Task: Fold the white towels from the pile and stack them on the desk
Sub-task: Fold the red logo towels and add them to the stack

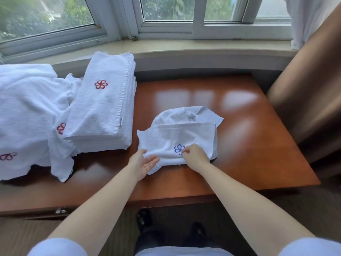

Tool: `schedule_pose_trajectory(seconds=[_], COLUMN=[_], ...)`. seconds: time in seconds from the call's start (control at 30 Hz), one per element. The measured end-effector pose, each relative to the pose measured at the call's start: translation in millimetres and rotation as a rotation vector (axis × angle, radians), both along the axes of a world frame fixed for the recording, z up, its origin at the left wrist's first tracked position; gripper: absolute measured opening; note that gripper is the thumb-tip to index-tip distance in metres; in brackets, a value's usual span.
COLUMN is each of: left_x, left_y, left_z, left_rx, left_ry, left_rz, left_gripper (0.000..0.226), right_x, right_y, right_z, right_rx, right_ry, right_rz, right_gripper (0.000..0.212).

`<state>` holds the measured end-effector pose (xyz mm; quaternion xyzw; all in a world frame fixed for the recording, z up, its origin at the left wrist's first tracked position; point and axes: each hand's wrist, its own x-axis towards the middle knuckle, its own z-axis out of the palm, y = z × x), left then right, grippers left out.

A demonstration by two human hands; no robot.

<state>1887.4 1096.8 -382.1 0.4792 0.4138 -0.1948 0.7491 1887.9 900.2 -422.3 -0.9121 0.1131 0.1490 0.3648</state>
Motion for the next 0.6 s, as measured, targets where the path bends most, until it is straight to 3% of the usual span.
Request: schedule_pose_trajectory(seconds=[0.07,0.13,0.2,0.27,0.33,0.4,0.47,0.57,0.6], left_x=[1.0,2.3,3.2,4.6,3.0,1.1,0.1,-2.9,-5.4], left_y=[1.6,4.6,8.4,11.4,12.0,11.8,12.9,16.9,18.8], left_z=[-1.7,-4.9,-6.4,-7.8,-8.3,-7.8,-14.2,-29.4,-34.2], left_rx=[0.05,0.093,0.088,0.089,0.13,0.152,0.07,-0.019,-0.044], left_ry=[-0.036,-0.072,-0.076,-0.047,-0.061,-0.119,-0.148,-0.107,-0.101], left_rz=[-0.041,-0.092,-0.122,-0.153,-0.197,-0.195,-0.096,0.089,0.142], left_gripper=[0.025,0.027,0.033,0.04,0.031,0.015,0.03,0.071,0.073], right_x=[11.4,28.0,44.0,52.2,49.8,32.9,1.5,-63.5,-82.8], right_y=[-1.7,-5.2,-7.9,-10.1,-10.9,-9.0,-2.4,4.3,1.8], right_z=[8.7,20.6,27.2,28.7,23.9,17.4,9.5,-20.2,-29.6], right_rx=[-0.037,-0.073,-0.057,-0.032,-0.066,-0.161,-0.188,-0.153,-0.177], right_ry=[-0.185,-0.288,-0.206,-0.063,-0.004,-0.139,-0.324,-0.5,-0.477], right_rz=[-0.104,-0.105,-0.002,0.098,0.147,0.114,0.056,0.203,0.264], right_gripper=[0.033,0.058,0.08,0.085,0.072,0.042,0.018,0.018,0.02])
